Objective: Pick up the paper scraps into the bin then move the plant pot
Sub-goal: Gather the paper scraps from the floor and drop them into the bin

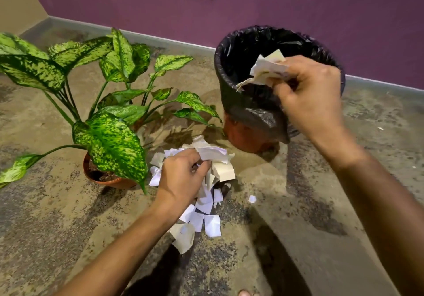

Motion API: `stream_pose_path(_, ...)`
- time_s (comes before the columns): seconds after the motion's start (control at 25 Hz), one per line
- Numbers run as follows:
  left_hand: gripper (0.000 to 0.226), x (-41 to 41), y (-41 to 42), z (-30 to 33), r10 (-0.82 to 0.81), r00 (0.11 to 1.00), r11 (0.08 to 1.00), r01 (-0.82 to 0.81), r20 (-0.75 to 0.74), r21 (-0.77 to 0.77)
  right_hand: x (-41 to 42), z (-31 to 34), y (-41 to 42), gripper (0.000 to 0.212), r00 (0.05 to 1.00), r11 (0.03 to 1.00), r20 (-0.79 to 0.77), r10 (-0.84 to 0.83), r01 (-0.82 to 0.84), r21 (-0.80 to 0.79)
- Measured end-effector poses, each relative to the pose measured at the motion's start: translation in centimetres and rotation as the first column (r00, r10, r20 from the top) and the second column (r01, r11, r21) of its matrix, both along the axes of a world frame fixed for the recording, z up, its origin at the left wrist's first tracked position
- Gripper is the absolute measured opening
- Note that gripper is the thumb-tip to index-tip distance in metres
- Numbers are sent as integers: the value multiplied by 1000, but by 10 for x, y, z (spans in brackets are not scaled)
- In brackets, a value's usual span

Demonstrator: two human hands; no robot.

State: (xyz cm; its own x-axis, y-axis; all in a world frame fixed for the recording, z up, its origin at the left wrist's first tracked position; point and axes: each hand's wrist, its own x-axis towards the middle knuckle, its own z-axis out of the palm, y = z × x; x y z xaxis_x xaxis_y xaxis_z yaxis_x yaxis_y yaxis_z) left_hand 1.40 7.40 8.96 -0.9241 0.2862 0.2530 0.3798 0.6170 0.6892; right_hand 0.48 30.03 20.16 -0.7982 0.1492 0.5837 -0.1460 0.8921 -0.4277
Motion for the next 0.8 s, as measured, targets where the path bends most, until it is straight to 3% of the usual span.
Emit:
stream_pose_path(0.16,8,-7,25,37,2,993,989,16,-119,150,-33,7,27,35,948,989,307,-84,41,145)
stream_pose_path(0.24,9,-16,38,56,38,980,972,9,-194,237,-36,4,36,44,926,988,364,-100,50,145)
stream_pose_path(0.28,10,-19,43,65,61,974,960,2,-220,278,-32,4,38,44,946,992,308,-97,68,104)
stream_pose_path(0.4,18,-33,63,92,103,964,921,0,-245,388,3,-5,35,28,996,983,-87,-29,13,-181)
stream_pose_path(0.48,17,-44,81,105,113,962,903,5,-249,430,41,-37,20,21,985,964,-170,21,-65,-256)
stream_pose_path(0.56,14,-57,102,114,103,963,896,19,-247,445,79,-89,0,23,996,954,-24,80,-84,-287)
stream_pose_path(0.64,15,-71,124,117,66,967,925,33,-247,378,106,-149,-11,26,960,958,265,92,-13,-285)
stream_pose_path(0.72,22,-83,139,113,-2,981,961,56,-192,272,125,-197,-8,27,827,991,561,42,37,-128)
stream_pose_path(0.8,40,-92,143,104,-80,994,972,95,-76,213,135,-226,3,32,721,999,692,-40,52,3)
